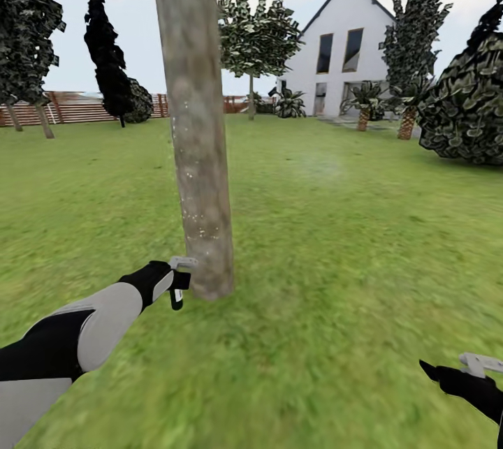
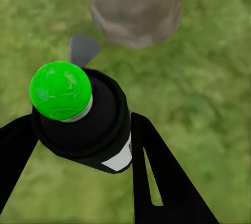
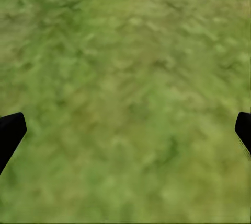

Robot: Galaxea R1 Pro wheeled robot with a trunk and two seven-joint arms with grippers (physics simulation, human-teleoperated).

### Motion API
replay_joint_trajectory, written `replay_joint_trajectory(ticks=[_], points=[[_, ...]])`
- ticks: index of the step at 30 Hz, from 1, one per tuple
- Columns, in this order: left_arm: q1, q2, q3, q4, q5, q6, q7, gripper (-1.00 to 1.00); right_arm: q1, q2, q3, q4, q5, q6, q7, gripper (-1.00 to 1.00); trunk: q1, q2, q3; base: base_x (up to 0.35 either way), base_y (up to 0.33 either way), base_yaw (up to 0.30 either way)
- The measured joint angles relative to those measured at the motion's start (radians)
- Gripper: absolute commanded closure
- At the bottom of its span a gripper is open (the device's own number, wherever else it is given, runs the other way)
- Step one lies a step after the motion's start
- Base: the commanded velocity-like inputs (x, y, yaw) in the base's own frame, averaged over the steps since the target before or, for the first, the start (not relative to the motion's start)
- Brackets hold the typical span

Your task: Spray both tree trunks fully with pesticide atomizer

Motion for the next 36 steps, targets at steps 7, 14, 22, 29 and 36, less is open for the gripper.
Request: replay_joint_trajectory(ticks=[7, 14, 22, 29, 36], points=[[0.000, -0.001, 0.000, 0.000, 0.000, 0.000, 0.000, 1.00, 0.000, 0.000, 0.000, 0.000, 0.000, 0.000, 0.001, -1.00, 0.000, 0.000, 0.000, 0.163, -0.292, 0.057], [0.000, -0.001, 0.000, 0.000, 0.000, 0.000, 0.000, 1.00, 0.000, 0.000, 0.000, 0.000, 0.000, 0.000, 0.001, -1.00, 0.000, 0.000, 0.000, 0.125, -0.295, 0.244], [0.000, -0.002, 0.000, 0.000, 0.000, 0.001, 0.000, 1.00, 0.000, 0.000, 0.000, 0.000, 0.000, 0.000, 0.001, -1.00, 0.000, 0.000, 0.000, 0.093, -0.306, 0.222], [0.000, -0.010, 0.000, 0.000, 0.000, 0.001, 0.000, 1.00, 0.000, 0.000, 0.000, 0.000, 0.000, 0.000, 0.001, -1.00, 0.000, 0.000, 0.000, 0.027, -0.313, 0.035], [0.000, -0.013, 0.001, 0.001, 0.001, 0.001, 0.000, 1.00, 0.000, 0.000, 0.000, 0.000, 0.000, 0.000, 0.000, -1.00, 0.000, 0.000, 0.000, 0.000, -0.291, 0.234]])
